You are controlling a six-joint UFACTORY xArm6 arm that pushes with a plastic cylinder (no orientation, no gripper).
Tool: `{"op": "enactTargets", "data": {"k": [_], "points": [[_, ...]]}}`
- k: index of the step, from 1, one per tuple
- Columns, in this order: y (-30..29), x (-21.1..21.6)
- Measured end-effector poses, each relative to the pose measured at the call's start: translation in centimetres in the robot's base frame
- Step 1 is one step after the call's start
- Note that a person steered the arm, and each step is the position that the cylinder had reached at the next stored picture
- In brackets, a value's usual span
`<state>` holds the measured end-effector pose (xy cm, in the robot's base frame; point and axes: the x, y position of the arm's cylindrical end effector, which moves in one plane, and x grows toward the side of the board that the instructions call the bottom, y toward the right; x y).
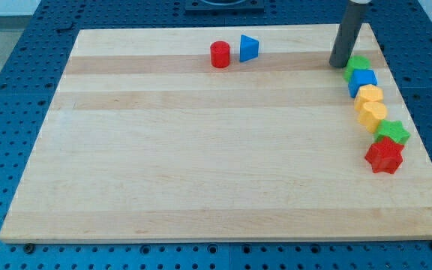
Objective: Move the red circle along with the blue triangle right a bit
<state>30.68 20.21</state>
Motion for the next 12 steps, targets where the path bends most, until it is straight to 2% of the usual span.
{"op": "enactTargets", "data": {"k": [1, 2, 5, 6, 8, 12], "points": [[-2.0, -0.7], [-6.9, -0.8], [-26.1, 1.6], [-29.9, 1.1], [-30.0, -1.6], [-27.0, -1.7]]}}
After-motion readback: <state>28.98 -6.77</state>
